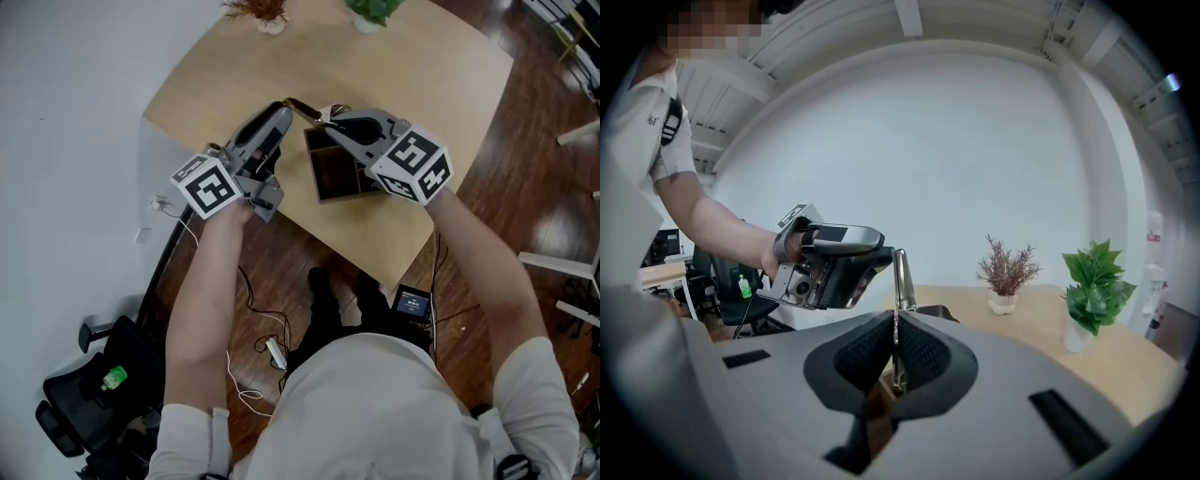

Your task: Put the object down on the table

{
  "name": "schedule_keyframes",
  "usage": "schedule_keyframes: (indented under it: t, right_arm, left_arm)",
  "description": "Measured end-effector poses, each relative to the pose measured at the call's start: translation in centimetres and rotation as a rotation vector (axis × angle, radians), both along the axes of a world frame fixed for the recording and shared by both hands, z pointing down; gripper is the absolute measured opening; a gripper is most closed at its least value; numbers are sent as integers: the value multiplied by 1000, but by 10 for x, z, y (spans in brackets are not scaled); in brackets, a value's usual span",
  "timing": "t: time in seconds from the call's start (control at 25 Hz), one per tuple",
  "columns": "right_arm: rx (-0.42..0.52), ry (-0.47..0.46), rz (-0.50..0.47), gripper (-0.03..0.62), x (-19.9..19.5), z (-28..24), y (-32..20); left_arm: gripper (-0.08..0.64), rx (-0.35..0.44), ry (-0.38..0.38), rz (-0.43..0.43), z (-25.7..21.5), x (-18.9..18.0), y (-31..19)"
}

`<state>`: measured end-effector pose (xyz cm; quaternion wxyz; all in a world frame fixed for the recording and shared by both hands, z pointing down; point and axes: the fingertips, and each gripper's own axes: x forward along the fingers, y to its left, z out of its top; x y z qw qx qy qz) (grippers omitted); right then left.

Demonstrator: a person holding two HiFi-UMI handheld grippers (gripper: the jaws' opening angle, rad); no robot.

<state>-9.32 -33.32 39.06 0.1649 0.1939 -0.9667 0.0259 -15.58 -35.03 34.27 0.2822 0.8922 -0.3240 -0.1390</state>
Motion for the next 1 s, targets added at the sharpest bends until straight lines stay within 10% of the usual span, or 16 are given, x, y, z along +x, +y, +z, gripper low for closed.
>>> schedule_keyframes:
  t: [1.0]
  right_arm:
    - [-71,213,-71,9,-20,81,-2]
  left_arm:
    - [87,-144,-18,42,70,1,3]
